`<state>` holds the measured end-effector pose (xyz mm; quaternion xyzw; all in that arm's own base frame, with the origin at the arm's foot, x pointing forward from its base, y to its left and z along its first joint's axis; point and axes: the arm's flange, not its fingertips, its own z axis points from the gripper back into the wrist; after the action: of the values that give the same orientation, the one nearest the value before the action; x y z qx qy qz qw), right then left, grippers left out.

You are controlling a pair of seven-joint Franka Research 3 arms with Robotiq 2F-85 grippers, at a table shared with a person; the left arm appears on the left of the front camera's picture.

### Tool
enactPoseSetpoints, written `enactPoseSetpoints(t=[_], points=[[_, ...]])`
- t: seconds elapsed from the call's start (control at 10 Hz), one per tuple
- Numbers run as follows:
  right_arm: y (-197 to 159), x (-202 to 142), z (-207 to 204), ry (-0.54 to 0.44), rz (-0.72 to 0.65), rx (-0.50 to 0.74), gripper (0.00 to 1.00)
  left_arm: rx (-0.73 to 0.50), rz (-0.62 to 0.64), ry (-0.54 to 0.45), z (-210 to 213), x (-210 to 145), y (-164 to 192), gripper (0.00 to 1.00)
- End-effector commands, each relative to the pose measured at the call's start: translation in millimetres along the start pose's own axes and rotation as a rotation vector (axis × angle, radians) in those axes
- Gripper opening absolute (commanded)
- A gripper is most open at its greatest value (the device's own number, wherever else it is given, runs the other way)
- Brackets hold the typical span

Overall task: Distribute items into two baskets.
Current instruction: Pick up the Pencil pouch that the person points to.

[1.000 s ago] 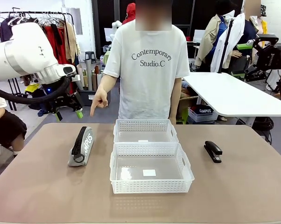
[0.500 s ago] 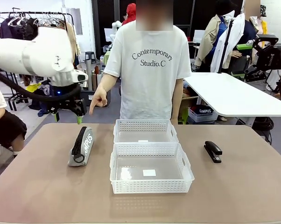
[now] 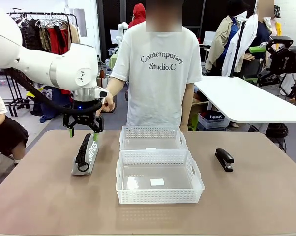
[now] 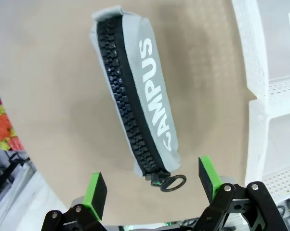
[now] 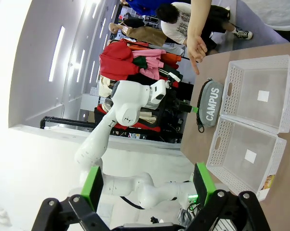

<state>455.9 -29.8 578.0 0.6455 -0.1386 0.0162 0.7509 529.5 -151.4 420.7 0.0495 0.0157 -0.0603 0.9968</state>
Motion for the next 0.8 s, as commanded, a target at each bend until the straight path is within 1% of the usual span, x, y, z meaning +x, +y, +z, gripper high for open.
enactPoseSetpoints(t=[0.0, 0.1, 0.3, 0.5, 0.6, 0.7], points=[[1, -1, 0, 0.001, 0.001, -0.003, 1.0, -0.065, 0.047, 0.003, -8, 9, 5, 1.0], [1, -1, 0, 0.001, 0.001, -0.003, 1.0, -0.051, 0.032, 0.011, -14, 13, 19, 1.0], [1, -1, 0, 0.001, 0.001, -0.003, 1.0, -0.069, 0.058, 0.0, -30, 16, 18, 1.0], [1, -1, 0, 0.001, 0.001, -0.003, 1.0, -0.077, 0.062, 0.013, -41, 19, 26, 1.0], [1, -1, 0, 0.001, 0.001, -0.003, 1.0, -0.086, 0.043, 0.008, -46, 19, 27, 0.87], [1, -1, 0, 0.001, 0.001, -0.003, 1.0, -0.082, 0.039, 0.01, -48, 21, 27, 0.68]])
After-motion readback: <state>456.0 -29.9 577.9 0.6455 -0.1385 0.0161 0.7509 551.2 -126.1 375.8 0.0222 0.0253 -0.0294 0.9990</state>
